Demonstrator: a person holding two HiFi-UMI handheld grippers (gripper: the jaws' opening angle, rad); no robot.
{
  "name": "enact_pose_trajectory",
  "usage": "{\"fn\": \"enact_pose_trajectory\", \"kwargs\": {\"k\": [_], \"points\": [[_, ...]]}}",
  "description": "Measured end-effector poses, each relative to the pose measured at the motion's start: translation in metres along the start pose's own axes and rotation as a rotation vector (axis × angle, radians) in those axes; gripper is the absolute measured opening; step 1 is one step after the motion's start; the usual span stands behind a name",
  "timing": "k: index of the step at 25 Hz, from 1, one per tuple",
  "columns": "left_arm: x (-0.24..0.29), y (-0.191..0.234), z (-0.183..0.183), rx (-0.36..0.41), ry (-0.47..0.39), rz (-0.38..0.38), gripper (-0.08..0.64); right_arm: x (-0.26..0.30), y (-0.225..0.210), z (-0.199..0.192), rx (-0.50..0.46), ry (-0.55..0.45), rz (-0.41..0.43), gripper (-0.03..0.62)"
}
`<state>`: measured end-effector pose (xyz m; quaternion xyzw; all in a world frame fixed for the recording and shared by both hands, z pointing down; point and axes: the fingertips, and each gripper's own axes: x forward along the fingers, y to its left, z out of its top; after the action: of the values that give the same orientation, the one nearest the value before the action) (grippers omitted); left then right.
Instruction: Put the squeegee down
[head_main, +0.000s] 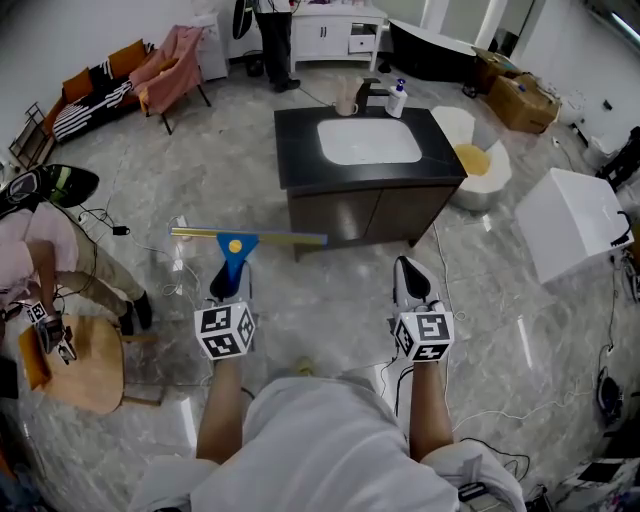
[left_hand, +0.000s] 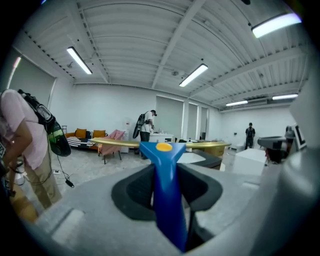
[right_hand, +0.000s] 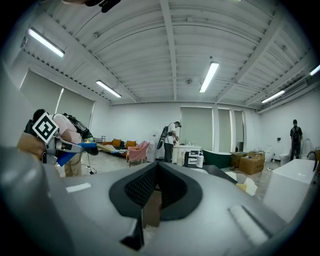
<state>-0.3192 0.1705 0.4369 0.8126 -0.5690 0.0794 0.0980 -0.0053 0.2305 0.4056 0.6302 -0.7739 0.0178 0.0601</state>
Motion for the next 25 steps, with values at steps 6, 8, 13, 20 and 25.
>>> {"fn": "enact_pose_trajectory", "kwargs": {"k": [6,8,13,20,25], "points": [[0.035,0.017,0.003,0.005,0.02,-0.016,0.129,0.032,-0.004,-0.003,0.01,0.009,-0.018,0.002],[0.049,0.02,0.006,0.007,0.023,-0.021,0.129,0.043,-0.011,-0.002,0.018,0.009,-0.031,0.002],[0.084,0.021,0.013,0.011,0.026,-0.035,0.129,0.075,-0.026,-0.001,0.022,0.006,-0.038,0.002],[0.144,0.026,0.02,0.014,0.02,-0.03,0.129,0.132,-0.049,-0.004,0.014,-0.002,-0.022,0.002],[0.202,0.024,0.022,0.013,0.03,-0.018,0.129,0.183,-0.084,-0.011,0.015,0.002,-0.016,0.002]]}}
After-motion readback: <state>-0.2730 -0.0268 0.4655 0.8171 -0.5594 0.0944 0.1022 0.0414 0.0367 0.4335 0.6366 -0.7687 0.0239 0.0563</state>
